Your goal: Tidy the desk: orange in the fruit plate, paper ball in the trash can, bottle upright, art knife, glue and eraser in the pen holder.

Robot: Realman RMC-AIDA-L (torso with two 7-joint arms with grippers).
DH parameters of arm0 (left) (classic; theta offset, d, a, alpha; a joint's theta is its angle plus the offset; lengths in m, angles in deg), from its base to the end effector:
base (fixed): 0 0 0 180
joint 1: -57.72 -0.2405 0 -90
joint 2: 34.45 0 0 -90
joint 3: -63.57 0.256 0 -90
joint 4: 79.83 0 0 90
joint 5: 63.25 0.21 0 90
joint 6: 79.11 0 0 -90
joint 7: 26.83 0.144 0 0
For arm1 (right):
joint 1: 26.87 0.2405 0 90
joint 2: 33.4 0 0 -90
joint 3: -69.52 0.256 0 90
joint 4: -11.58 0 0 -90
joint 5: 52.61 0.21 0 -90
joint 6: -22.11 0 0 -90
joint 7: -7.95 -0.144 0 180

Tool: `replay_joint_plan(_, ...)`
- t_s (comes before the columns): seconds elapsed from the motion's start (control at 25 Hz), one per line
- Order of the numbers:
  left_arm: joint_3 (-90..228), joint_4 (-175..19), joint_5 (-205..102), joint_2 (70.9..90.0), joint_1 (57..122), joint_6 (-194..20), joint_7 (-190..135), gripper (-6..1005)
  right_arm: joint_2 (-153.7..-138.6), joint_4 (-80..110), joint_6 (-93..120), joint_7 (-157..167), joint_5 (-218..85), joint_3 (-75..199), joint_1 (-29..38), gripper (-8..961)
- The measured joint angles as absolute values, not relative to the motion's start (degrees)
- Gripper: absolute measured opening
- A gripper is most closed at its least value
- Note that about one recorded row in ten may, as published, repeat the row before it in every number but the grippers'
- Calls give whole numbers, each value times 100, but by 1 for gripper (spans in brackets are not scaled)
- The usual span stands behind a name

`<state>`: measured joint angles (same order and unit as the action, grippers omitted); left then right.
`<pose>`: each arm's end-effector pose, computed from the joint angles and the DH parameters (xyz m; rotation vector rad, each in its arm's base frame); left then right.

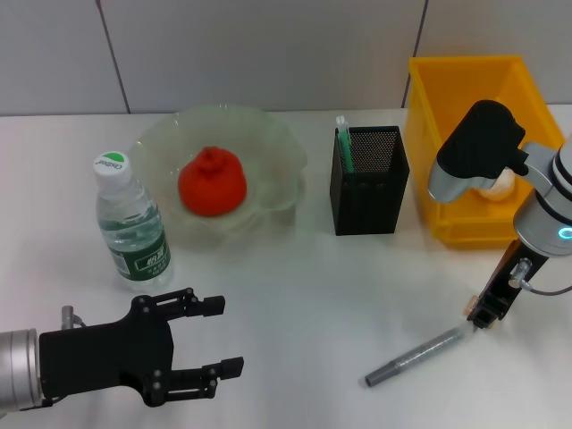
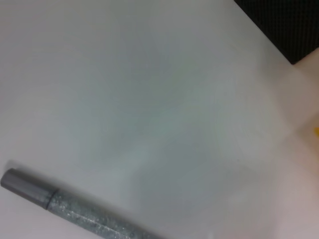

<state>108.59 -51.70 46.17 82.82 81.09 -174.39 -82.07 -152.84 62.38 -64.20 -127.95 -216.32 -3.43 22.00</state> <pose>-0.2915 0.2692 -0.0198 -2.8082 -0.3082 -0.7880 0.2142 0.3835 -0.0184 -2.5932 0.8190 -0.9268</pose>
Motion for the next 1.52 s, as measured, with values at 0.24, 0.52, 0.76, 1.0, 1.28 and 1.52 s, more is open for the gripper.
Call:
replay_joint_plan(0.24,10856,-5170,4617,8279,8109,-17439,-8201,782,-15285,6223,-6378,-12794,-21633,-395,2203,307)
replay_joint_plan(0.52,10854,-5170,4617,8279,8109,-17439,-8201,782,-15284,6212,-6350,-12806,-21638,-426,2208,296)
replay_joint_plan(0.76,10839,-5170,4617,8279,8109,-17439,-8196,782,-15284,6262,-6362,-12810,-21586,-415,2209,290)
replay_joint_plan(1.0,10839,-5170,4618,8279,8110,-17439,-8194,781,-15257,7074,-6857,-12804,-21056,-340,2147,289)
replay_joint_plan(1.28,10838,-5170,4618,8279,8120,-17439,-8191,781,-15242,8348,-7512,-12829,-20473,-213,2092,289)
replay_joint_plan(1.52,10839,-5170,4618,8279,8132,-17441,-8186,781,-15233,9126,-7681,-12952,-20421,398,2328,288)
